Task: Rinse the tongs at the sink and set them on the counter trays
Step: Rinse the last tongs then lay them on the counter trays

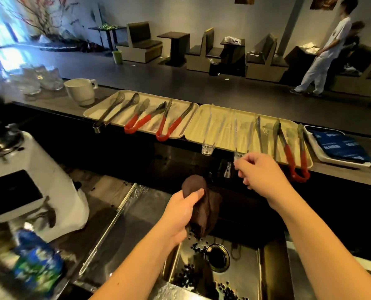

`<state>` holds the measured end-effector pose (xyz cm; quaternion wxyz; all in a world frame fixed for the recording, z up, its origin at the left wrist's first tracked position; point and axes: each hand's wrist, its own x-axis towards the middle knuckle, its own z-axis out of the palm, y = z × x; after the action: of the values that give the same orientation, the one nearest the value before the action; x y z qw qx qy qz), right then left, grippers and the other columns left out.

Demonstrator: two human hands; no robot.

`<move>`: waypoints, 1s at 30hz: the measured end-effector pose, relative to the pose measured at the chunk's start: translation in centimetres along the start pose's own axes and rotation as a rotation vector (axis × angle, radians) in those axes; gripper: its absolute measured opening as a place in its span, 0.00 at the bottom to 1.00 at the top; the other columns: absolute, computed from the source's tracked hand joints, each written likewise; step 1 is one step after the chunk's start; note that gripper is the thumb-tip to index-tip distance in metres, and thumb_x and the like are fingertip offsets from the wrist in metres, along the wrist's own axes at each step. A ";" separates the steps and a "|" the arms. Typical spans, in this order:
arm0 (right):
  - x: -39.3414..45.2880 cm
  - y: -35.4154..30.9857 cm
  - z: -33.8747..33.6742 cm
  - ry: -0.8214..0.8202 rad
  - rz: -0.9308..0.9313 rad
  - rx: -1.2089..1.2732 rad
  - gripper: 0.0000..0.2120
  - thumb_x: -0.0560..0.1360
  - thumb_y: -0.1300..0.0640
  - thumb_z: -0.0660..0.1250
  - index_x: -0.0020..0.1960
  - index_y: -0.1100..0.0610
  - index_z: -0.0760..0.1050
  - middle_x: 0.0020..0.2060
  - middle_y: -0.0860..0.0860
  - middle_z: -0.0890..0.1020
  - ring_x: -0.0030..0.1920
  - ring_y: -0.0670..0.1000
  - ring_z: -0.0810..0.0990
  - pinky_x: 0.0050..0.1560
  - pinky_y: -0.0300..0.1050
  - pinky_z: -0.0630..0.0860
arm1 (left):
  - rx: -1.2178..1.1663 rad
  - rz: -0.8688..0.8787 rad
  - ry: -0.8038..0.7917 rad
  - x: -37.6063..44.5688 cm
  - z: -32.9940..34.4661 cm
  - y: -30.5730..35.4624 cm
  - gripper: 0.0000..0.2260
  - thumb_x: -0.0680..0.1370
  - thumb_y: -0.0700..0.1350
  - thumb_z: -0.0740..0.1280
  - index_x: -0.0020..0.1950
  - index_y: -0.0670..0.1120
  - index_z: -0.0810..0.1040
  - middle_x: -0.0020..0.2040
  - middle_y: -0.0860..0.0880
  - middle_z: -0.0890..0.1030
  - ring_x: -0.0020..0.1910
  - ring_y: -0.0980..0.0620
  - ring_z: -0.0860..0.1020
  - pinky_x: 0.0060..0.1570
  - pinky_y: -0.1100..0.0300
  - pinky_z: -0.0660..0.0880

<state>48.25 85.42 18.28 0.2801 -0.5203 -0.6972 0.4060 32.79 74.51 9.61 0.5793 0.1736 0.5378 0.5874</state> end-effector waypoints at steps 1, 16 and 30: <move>-0.5 -0.3 1.3 -0.017 -0.012 0.028 0.10 0.75 0.52 0.67 0.37 0.54 0.77 0.27 0.47 0.79 0.26 0.46 0.74 0.32 0.48 0.73 | -0.011 -0.002 0.025 -0.4 -1.2 0.0 0.08 0.78 0.43 0.68 0.55 0.44 0.82 0.51 0.42 0.86 0.54 0.41 0.84 0.61 0.42 0.76; -12.3 -8.7 30.9 -0.635 -0.291 0.009 0.12 0.74 0.56 0.70 0.33 0.57 0.75 0.21 0.46 0.75 0.23 0.43 0.70 0.32 0.45 0.68 | -0.212 0.226 0.629 -16.1 -27.0 -1.4 0.09 0.78 0.37 0.67 0.57 0.36 0.80 0.52 0.36 0.84 0.49 0.42 0.83 0.54 0.49 0.78; -34.8 -18.8 56.4 -1.215 -0.360 -0.007 0.10 0.77 0.66 0.65 0.39 0.57 0.77 0.29 0.50 0.78 0.27 0.46 0.76 0.33 0.45 0.73 | -0.554 0.269 1.037 -38.6 -52.0 -6.1 0.05 0.78 0.39 0.67 0.47 0.44 0.83 0.41 0.43 0.85 0.38 0.48 0.84 0.38 0.57 0.81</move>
<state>3.50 34.31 6.55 -0.1037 -0.0723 -0.8096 0.5732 3.19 17.15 1.87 0.1858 -0.2265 0.5506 0.7817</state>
